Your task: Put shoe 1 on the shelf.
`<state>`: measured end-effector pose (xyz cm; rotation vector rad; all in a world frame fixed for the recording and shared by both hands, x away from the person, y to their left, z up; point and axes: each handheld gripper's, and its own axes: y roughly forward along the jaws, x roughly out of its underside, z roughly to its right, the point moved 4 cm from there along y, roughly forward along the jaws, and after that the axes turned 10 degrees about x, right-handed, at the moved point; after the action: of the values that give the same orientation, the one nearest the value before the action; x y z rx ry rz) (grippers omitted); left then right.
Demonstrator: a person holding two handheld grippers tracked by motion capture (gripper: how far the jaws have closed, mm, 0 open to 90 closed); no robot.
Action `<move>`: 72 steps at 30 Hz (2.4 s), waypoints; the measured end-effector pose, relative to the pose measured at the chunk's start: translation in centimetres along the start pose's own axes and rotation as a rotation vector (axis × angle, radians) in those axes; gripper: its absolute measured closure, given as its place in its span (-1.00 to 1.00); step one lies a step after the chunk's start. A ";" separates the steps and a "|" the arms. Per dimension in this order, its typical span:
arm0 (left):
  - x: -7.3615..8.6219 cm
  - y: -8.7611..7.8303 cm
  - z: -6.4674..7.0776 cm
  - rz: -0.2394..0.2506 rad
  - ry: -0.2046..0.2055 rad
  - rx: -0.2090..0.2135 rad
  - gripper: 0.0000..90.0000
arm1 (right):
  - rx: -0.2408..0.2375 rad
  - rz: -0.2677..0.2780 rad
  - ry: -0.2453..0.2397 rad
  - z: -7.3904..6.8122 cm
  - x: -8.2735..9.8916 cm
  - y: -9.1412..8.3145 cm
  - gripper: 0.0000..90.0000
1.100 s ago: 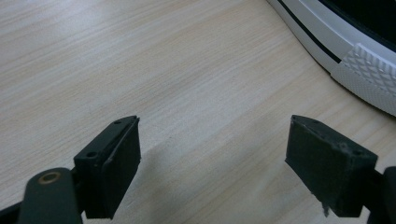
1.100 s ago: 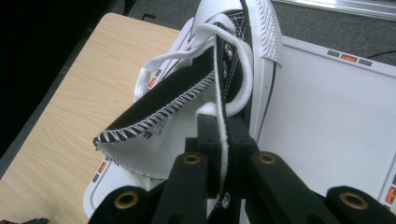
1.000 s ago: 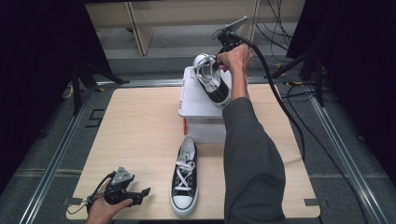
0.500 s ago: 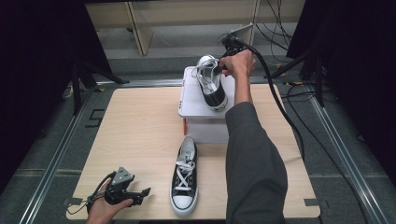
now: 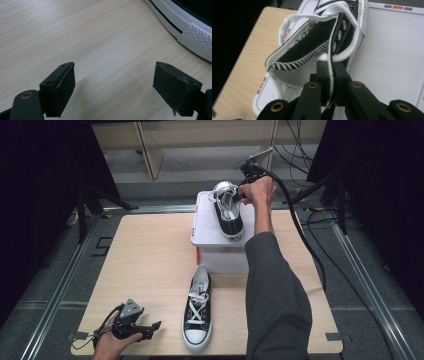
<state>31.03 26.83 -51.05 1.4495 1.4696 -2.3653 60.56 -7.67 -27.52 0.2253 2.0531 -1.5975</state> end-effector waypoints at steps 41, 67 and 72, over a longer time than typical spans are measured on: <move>0.0 0.3 -0.1 0.010 -0.015 -0.018 -0.61 | 0.017 -0.036 -0.212 -4.4 2.1 -1.2 0.63; 0.0 0.2 -0.2 0.003 0.001 -0.016 -0.61 | -0.003 -0.068 -0.181 -6.3 1.4 0.8 0.95; 0.1 0.1 -0.1 -0.014 -0.004 -0.009 -0.61 | -0.001 -0.069 -0.185 -6.8 1.6 1.1 0.94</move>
<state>31.11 26.92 -51.15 1.4365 1.4918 -2.3652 57.63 -1.26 -28.14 0.0050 1.9380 -1.5945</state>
